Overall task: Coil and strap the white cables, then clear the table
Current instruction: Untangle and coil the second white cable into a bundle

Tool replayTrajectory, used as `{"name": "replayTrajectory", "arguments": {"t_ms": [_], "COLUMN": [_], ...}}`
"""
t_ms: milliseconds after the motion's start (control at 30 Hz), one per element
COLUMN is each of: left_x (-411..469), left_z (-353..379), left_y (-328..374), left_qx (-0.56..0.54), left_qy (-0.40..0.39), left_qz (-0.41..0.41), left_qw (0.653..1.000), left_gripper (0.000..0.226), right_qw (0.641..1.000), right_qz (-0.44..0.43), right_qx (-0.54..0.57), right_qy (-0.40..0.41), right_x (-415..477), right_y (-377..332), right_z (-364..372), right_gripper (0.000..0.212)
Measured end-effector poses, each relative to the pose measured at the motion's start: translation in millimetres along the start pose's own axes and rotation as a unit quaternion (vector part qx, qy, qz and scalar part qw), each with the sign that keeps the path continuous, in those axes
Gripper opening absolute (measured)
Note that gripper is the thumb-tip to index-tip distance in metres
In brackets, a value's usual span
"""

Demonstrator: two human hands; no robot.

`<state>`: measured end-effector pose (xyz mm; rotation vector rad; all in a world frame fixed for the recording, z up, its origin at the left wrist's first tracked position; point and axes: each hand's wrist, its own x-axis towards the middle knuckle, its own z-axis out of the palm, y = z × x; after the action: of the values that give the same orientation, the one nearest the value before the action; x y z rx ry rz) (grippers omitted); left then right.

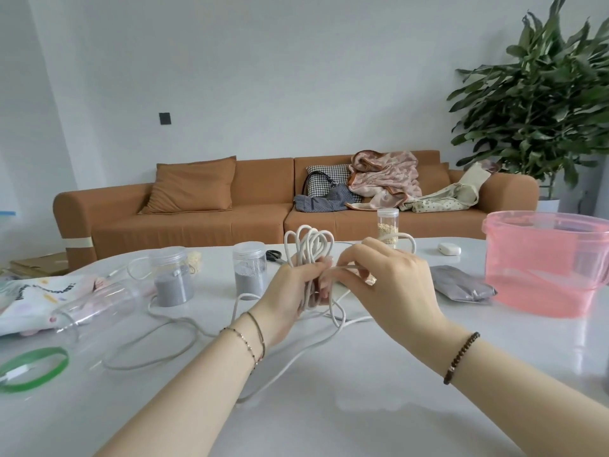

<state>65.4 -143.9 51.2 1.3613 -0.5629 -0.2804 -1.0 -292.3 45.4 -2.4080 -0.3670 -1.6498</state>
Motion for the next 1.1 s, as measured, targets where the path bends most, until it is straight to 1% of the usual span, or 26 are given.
{"name": "replayTrajectory", "arguments": {"t_ms": [67, 133, 200, 267, 333, 367, 467, 567, 600, 667, 733, 800, 833, 900, 933, 967, 1000, 1033, 1067, 1100], "left_x": [-2, -3, -1, 2, 3, 2, -4, -11, -12, -14, -14, -12, -11, -6, -4, -4, -3, -3, -3, -4], "left_z": [2, 0, -7, -15, -20, -21, -16, -7, -4, 0, 2, 2, 1, -4, -7, -9, -10, -10, -9, -8], "left_y": [7, 11, 11, 8, 3, 0, -10, -9, -6, 1, 5, 7, 7, 6, 4, 4, 3, 1, -2, -5], "left_qx": [-0.052, -0.062, -0.059, -0.050, -0.036, -0.018, 0.034, -0.008, -0.031, -0.070, -0.069, -0.043, -0.028, 0.002, 0.013, 0.023, 0.049, 0.098, 0.149, 0.182], "left_qy": [-0.025, -0.036, -0.036, -0.029, -0.023, -0.028, -0.076, -0.127, -0.143, -0.171, -0.182, -0.166, -0.147, -0.102, -0.083, -0.069, -0.062, -0.055, -0.051, -0.053], "left_qz": [-0.004, -0.002, 0.001, -0.014, -0.052, -0.076, -0.151, -0.201, -0.211, -0.225, -0.219, -0.197, -0.181, -0.148, -0.139, -0.131, -0.117, -0.098, -0.081, -0.072], "left_qw": [0.998, 0.997, 0.998, 0.998, 0.998, 0.997, 0.985, 0.971, 0.966, 0.957, 0.956, 0.965, 0.972, 0.984, 0.987, 0.989, 0.990, 0.989, 0.984, 0.979], "left_gripper": [0.025, 0.025, 0.019, 0.014, 0.015, 0.016, 0.017, 0.020, 0.020, 0.022, 0.025, 0.025, 0.025, 0.027, 0.028, 0.027, 0.022, 0.017, 0.015, 0.018], "right_qw": [0.997, 0.992, 0.990, 0.994, 0.997, 0.997, 0.992, 0.981, 0.975, 0.960, 0.956, 0.965, 0.969, 0.964, 0.954, 0.934, 0.901, 0.857, 0.817, 0.792], "right_qz": [0.070, 0.111, 0.124, 0.099, 0.062, 0.059, 0.085, 0.135, 0.150, 0.165, 0.167, 0.173, 0.184, 0.234, 0.272, 0.323, 0.385, 0.445, 0.477, 0.481], "right_qx": [0.031, 0.060, 0.060, 0.018, -0.003, 0.011, 0.070, 0.127, 0.154, 0.219, 0.236, 0.193, 0.163, 0.120, 0.106, 0.100, 0.104, 0.099, 0.080, 0.060], "right_qy": [-0.009, -0.021, -0.025, -0.032, -0.041, -0.046, -0.059, -0.058, -0.056, -0.050, -0.042, -0.027, -0.022, -0.036, -0.065, -0.111, -0.170, -0.241, -0.315, -0.371], "right_x": [1, 2, 3, 2, 0, -1, -1, 0, 1, 2, 5, 9, 12, 18, 20, 22, 23, 24, 23, 21], "right_y": [-1, 3, 6, 10, 13, 15, 13, 10, 9, 8, 12, 21, 26, 34, 37, 39, 42, 44, 44, 44], "right_z": [-1, -1, -2, 0, 4, 6, 7, 3, 1, -4, -10, -15, -17, -17, -17, -17, -16, -15, -15, -16], "right_gripper": [0.031, 0.028, 0.023, 0.024, 0.032, 0.037, 0.046, 0.059, 0.060, 0.058, 0.056, 0.056, 0.052, 0.031, 0.022, 0.018, 0.019, 0.026, 0.040, 0.050]}}
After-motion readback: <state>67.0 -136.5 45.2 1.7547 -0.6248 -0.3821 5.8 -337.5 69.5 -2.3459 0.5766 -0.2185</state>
